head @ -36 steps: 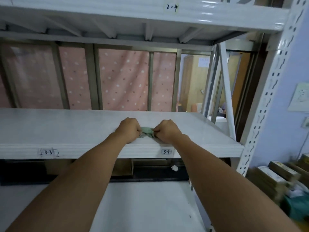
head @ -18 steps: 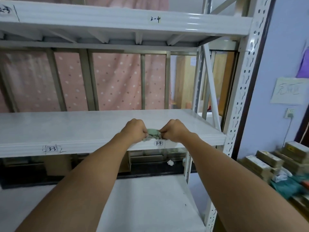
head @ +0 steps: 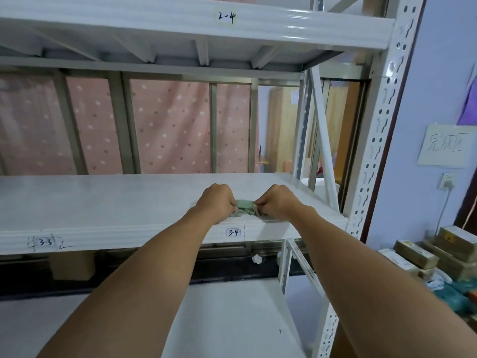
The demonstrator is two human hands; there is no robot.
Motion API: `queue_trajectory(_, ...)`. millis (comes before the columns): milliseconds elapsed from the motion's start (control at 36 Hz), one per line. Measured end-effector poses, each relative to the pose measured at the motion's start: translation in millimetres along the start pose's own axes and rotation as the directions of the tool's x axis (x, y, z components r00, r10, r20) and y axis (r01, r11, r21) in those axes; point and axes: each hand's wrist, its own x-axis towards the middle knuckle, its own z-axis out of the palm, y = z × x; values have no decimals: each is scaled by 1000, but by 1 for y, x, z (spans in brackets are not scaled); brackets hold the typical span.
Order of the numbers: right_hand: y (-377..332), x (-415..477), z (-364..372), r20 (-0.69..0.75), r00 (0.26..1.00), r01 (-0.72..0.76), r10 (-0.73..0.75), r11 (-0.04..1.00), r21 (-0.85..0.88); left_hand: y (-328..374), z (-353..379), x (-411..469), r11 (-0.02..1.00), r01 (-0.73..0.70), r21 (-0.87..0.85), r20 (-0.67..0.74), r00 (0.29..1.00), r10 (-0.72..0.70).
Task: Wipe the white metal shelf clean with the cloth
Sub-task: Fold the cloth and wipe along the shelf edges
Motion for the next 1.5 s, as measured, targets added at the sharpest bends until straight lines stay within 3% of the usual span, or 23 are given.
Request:
queue_trajectory(139, 14, 32, 7, -8, 1000, -28, 29, 995, 94, -8, 6, 29, 1000, 21, 15, 4, 1000, -21)
queue_trajectory(389, 36, 105, 17, 11, 1000, 5, -6, 998, 63, -30, 24, 98, 999, 10, 33, -7, 1000, -10)
queue_trajectory(944, 83, 268, 41, 19, 993, 120, -120, 993, 1, -77, 64, 256, 988, 152, 33, -53, 987, -151)
queue_trajectory(1306, 133, 287, 31, -40, 998, 48, -49, 998, -33, -49, 101, 308, 994, 107, 16, -74, 992, -105)
queue_trajectory(1500, 150, 275, 23, -113, 984, -137, 138, 990, 11, -17, 120, 313, 997, 65, 44, -76, 995, -62)
